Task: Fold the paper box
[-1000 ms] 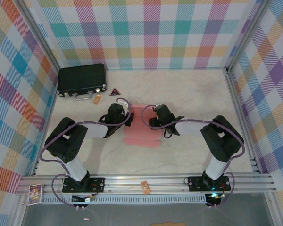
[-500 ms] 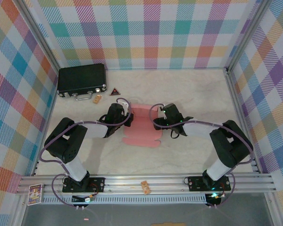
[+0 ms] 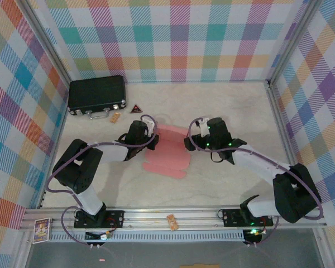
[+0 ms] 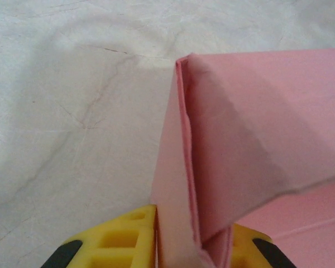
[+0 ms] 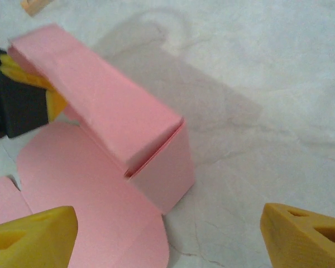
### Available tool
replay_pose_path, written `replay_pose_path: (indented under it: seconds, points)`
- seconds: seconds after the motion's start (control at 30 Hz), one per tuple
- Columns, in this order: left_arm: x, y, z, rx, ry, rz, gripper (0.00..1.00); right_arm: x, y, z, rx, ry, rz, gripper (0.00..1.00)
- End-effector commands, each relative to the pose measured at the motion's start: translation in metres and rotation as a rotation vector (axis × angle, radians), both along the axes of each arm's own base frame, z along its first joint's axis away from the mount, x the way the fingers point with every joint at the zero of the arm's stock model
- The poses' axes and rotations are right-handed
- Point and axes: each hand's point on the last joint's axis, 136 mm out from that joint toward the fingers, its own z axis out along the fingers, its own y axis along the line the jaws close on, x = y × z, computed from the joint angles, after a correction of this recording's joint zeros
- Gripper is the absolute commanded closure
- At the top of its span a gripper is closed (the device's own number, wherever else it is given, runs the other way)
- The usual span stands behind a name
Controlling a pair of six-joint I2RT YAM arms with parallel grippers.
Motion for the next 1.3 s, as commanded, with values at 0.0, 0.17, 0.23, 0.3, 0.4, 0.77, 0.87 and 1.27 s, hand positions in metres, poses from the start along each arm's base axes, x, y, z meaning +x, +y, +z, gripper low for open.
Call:
replay_pose_path:
  seconds: [0.0,0.17,0.23,0.3,0.4,0.77,0.87,1.27]
  points:
    - [-0.001,-0.012,0.005,0.023,-0.008,-0.067,0.85,0.013,-0.004,0.030,0.061,-0.007,0.004,0.16]
    - [0.004,-0.018,-0.001,0.043,-0.009,-0.101,0.85,0.053,-0.006,0.025,-0.001,0.062,-0.025,0.24]
    - [0.005,-0.020,-0.003,0.048,-0.010,-0.112,0.85,0.062,0.008,0.019,0.021,0.094,0.026,0.26]
    - [0.006,-0.021,-0.004,0.058,-0.017,-0.127,0.86,0.070,0.022,0.017,0.049,0.126,0.069,0.28]
    - [0.008,-0.024,-0.004,0.064,-0.028,-0.147,0.86,0.078,0.035,0.005,0.063,0.179,0.111,0.30]
    - [0.021,-0.029,-0.008,0.058,-0.035,-0.132,0.86,0.072,0.067,-0.012,0.173,0.302,0.222,0.35]
    - [0.025,-0.031,-0.010,0.049,-0.037,-0.123,0.86,0.073,0.070,-0.016,0.178,0.320,0.212,0.36]
    - [0.041,-0.036,-0.008,0.044,-0.078,-0.072,0.86,0.071,0.083,-0.021,0.221,0.358,0.215,0.39]
